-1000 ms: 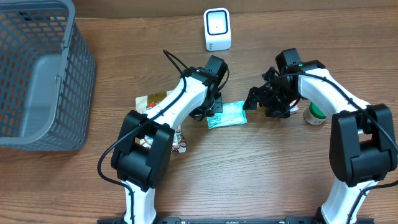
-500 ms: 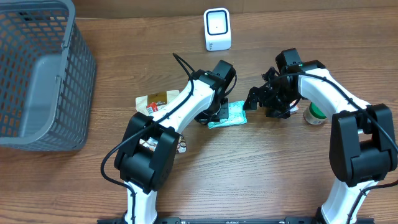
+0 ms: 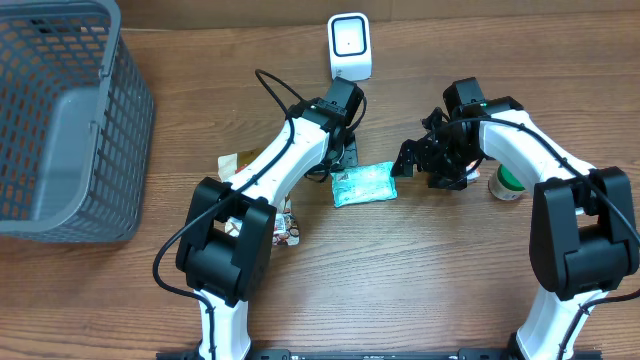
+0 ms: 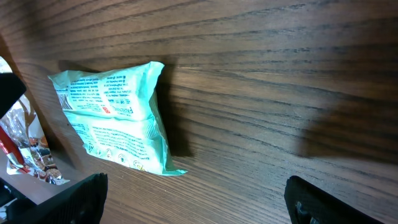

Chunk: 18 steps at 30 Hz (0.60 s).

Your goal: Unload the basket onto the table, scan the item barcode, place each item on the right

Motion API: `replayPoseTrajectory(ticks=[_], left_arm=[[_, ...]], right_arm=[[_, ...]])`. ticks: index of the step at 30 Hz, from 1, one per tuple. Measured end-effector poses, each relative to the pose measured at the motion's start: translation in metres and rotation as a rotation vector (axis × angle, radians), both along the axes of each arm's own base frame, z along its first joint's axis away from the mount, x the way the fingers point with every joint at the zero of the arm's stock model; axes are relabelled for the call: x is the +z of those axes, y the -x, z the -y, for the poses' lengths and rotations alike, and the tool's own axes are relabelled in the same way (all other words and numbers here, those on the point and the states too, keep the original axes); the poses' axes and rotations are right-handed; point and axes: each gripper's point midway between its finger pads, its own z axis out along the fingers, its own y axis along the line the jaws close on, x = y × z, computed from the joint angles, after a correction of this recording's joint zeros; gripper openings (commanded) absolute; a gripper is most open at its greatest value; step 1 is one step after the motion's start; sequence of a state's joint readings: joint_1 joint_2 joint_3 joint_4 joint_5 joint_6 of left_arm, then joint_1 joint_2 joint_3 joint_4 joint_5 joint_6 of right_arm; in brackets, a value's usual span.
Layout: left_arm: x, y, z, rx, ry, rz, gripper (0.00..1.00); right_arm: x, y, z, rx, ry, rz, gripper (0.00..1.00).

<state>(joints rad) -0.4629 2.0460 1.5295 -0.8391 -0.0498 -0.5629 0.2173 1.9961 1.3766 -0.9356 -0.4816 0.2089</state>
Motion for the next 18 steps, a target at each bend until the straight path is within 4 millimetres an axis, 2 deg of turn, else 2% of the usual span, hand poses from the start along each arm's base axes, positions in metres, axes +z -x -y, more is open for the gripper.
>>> replayPoseTrajectory(ticks=[5,14,18], left_arm=[[-0.005,-0.003,0.002,-0.001,0.007,0.023,0.04],[-0.031,0.021,-0.011,0.0,-0.03,-0.046,0.04],[-0.035,0.031,-0.014,-0.003,-0.044,-0.082,0.04]], right_arm=[[0.0,0.0,0.0,0.0,0.0,0.0,0.93],[0.0,0.0,0.0,0.0,0.0,0.001,0.93],[0.0,0.0,0.0,0.0,0.0,0.0,0.93]])
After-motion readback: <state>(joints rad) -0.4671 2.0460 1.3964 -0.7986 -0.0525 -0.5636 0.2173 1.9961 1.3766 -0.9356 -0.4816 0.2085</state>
